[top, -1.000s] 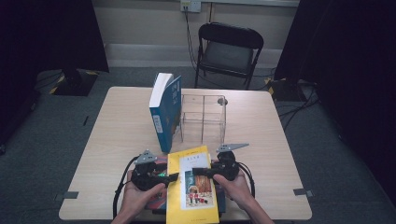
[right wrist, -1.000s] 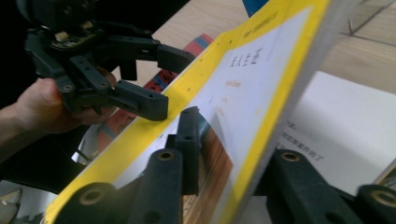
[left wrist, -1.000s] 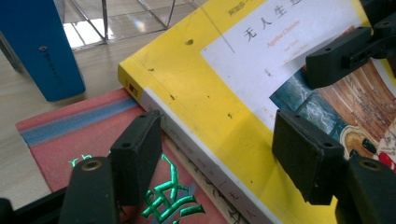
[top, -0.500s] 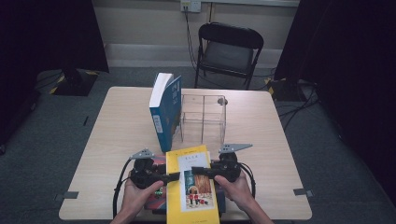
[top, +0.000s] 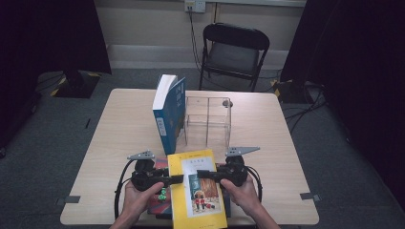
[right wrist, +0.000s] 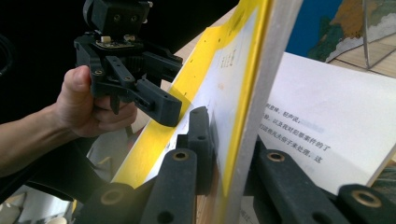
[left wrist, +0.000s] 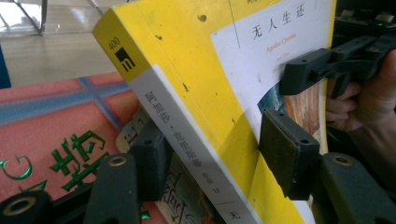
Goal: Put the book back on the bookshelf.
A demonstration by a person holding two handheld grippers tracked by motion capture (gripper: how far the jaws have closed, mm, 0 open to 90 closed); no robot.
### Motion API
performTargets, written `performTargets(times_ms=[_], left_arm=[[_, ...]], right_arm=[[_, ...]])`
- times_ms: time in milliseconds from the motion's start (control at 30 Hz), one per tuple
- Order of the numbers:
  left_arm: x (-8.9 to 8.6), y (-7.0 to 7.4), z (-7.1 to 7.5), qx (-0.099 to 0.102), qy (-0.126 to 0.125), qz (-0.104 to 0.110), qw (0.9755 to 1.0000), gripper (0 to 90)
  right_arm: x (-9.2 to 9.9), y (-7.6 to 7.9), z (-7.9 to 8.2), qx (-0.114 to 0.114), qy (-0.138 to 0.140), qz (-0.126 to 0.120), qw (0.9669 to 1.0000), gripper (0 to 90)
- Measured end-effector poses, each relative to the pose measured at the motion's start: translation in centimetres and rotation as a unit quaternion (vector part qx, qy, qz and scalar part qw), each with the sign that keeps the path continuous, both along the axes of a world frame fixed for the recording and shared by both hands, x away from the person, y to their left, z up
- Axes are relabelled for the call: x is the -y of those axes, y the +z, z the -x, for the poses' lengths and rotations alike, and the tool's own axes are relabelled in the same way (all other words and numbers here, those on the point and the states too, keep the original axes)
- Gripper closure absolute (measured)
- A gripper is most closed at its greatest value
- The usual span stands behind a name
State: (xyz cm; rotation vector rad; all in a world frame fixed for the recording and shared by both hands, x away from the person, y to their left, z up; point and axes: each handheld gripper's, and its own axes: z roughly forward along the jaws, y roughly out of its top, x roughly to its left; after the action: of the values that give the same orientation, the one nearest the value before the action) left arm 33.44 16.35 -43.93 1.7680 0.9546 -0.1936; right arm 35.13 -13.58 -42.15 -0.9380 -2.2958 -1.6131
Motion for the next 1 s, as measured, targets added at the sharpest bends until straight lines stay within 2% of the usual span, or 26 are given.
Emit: performTargets(times_ms=[100,167,200,300,400,500,667,767,833,867,1000], left_arm=[[0.3,0.1,0.1,0.004,-0.017,0.017,0.9997,51.1],[0.8,0.5,0.4,0.013,-0.014,0.001,0.9998,51.7],[0.9,0.6,0.4,0.015,-0.015,-0.001,0.9998,51.2],[0.7,1.0,0.2,0.015,-0.018,0.007,0.9997,55.8],[0.7,1.9,0.1,0.029,-0.019,-0.001,0.9994,59.7],[0.5,2.8,0.0,0.043,-0.016,0.001,0.9989,62.9],[0.2,4.2,-0.5,0.059,-0.008,0.004,0.9982,65.2],[0.2,5.7,-0.6,0.091,-0.003,-0.012,0.9958,65.3],[0.4,6.8,-0.7,0.119,0.005,-0.026,0.9926,65.0],[0.3,7.3,-0.8,0.129,0.007,-0.027,0.9912,65.3],[0.0,9.1,-1.2,0.157,0.012,-0.007,0.9875,70.9]], right_arm=[[-0.1,0.1,0.0,-0.001,0.0,0.003,1.0,82.0],[-0.2,0.2,0.0,-0.003,0.003,-0.003,1.0,81.9],[-0.3,0.3,0.1,0.002,0.002,0.003,1.0,81.7],[-0.2,0.5,0.2,0.006,-0.002,0.005,1.0,81.6],[-0.3,0.9,0.2,0.012,-0.009,0.008,0.9999,81.2],[-0.3,1.5,0.1,0.017,-0.015,0.002,0.9997,80.9],[-0.7,3.0,-0.1,0.04,-0.022,0.004,0.9989,81.0],[-0.9,3.9,-0.4,0.052,-0.028,-0.004,0.9983,81.5],[-1.0,4.7,-0.5,0.062,-0.034,-0.01,0.9975,82.7],[-1.1,5.2,-0.6,0.069,-0.037,-0.012,0.9969,83.4],[-1.2,7.0,-0.9,0.094,-0.043,-0.026,0.9943,84.5]])
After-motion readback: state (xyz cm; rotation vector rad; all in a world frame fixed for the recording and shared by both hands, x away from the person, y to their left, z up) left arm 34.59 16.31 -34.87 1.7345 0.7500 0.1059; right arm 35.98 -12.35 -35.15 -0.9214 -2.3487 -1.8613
